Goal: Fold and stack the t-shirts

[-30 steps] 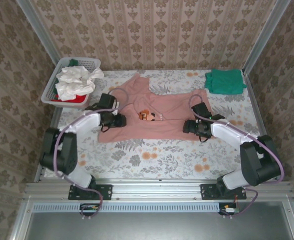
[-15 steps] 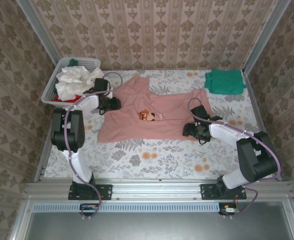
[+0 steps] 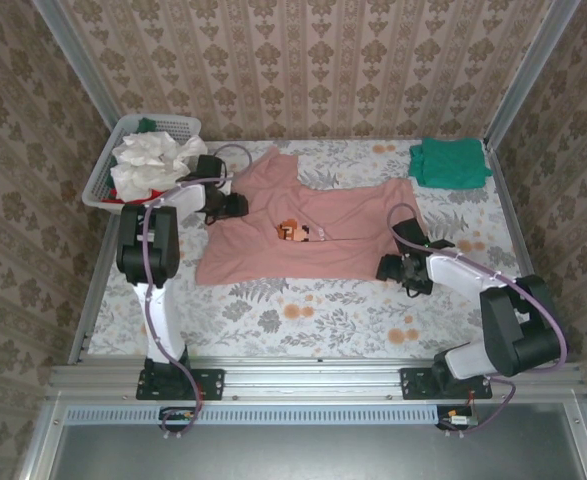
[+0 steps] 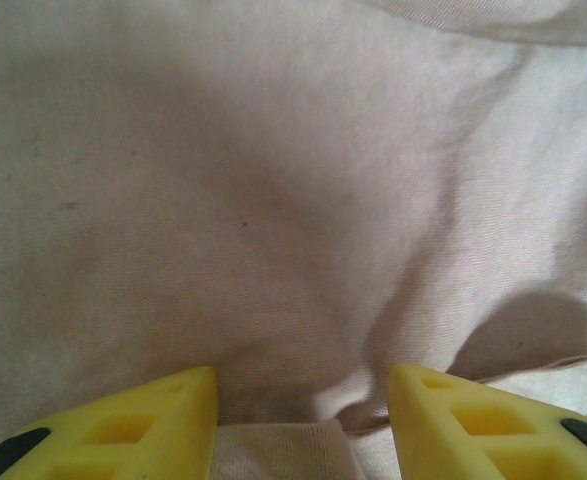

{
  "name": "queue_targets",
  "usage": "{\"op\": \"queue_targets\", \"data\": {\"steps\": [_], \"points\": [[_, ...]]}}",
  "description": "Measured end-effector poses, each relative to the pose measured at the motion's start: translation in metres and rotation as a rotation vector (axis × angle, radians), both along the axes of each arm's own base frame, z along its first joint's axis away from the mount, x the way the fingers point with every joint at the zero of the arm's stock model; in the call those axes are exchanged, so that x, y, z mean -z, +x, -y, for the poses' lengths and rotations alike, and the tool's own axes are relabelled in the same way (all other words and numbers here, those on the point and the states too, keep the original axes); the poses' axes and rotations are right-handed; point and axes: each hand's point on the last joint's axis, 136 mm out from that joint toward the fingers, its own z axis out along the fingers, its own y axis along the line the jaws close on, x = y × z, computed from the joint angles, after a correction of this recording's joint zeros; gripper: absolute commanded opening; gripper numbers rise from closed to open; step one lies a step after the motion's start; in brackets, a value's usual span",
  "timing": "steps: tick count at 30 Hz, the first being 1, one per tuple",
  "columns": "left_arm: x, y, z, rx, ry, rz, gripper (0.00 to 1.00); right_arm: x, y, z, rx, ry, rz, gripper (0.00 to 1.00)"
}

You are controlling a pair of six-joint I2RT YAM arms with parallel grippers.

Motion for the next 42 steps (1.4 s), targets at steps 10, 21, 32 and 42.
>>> {"op": "queue_targets", "data": {"steps": [10,21,32,42], "points": [[-0.054,0.036,0.013,0.005,0.015,0.116,0.66,-0.065,0.047,-0.023,-0.023,0.060,0.172,0.89],[-0.006,0.088,0.073,0.090,-0.091,0.091,0.63,0.000,0.070,-0.024,0.009,0.043,0.043,0.90],[-0.003,0.076,0.009,-0.014,-0.122,0.035,0.63,-0.002,0.027,-0.023,0.047,0.075,0.049,0.90],[-0.008,0.067,0.000,-0.027,-0.136,0.010,0.68,-0.024,0.004,-0.024,0.027,0.070,0.036,0.92]]}}
